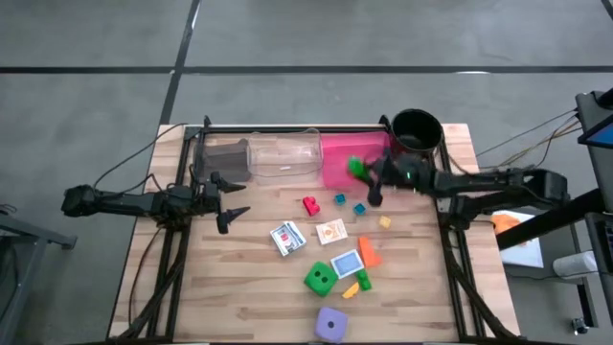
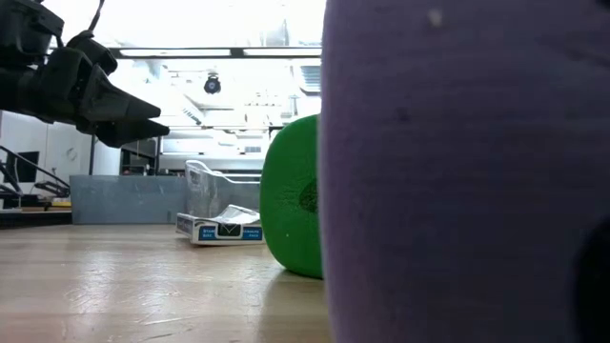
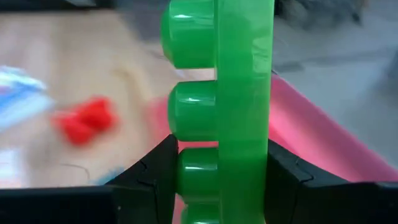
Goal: Pick & Place Toys
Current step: Put the green game piece into the pink bin, then put the orange game piece into the pink bin
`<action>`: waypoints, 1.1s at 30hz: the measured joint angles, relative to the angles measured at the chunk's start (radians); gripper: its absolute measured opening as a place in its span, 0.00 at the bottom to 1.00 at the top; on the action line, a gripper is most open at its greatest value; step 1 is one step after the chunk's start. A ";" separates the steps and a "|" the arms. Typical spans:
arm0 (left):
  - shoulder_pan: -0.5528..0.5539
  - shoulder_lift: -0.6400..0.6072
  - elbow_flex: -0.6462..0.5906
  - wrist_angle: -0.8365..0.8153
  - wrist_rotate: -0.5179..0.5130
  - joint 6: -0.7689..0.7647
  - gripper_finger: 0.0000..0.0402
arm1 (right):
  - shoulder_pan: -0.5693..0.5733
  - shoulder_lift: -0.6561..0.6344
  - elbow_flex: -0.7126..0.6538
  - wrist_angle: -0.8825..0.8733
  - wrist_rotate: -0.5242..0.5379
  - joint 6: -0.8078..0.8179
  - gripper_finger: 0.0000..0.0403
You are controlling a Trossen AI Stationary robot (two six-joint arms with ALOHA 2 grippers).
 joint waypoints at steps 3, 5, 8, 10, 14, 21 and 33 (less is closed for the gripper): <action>0.000 0.003 0.000 0.000 0.000 0.000 0.87 | -0.133 0.021 0.053 -0.089 -0.078 -0.032 0.40; 0.000 0.007 0.000 0.000 -0.001 0.003 0.87 | -0.192 0.040 0.074 -0.099 -0.159 -0.036 0.40; 0.000 0.007 0.000 0.001 -0.008 0.003 0.87 | -0.229 0.074 0.096 -0.104 -0.261 -0.034 0.40; 0.000 0.007 0.000 0.002 -0.011 0.004 0.87 | -0.231 0.095 0.112 -0.103 -0.263 -0.034 0.45; 0.000 0.007 0.000 0.001 -0.011 0.004 0.87 | -0.223 0.134 0.150 -0.131 -0.263 -0.032 0.78; 0.000 0.007 0.000 0.002 -0.018 0.011 0.87 | -0.164 0.143 0.240 -0.333 -0.281 -0.021 0.89; 0.000 0.007 0.000 0.002 -0.018 0.006 0.87 | 0.206 0.041 0.296 -0.725 -0.241 0.252 0.67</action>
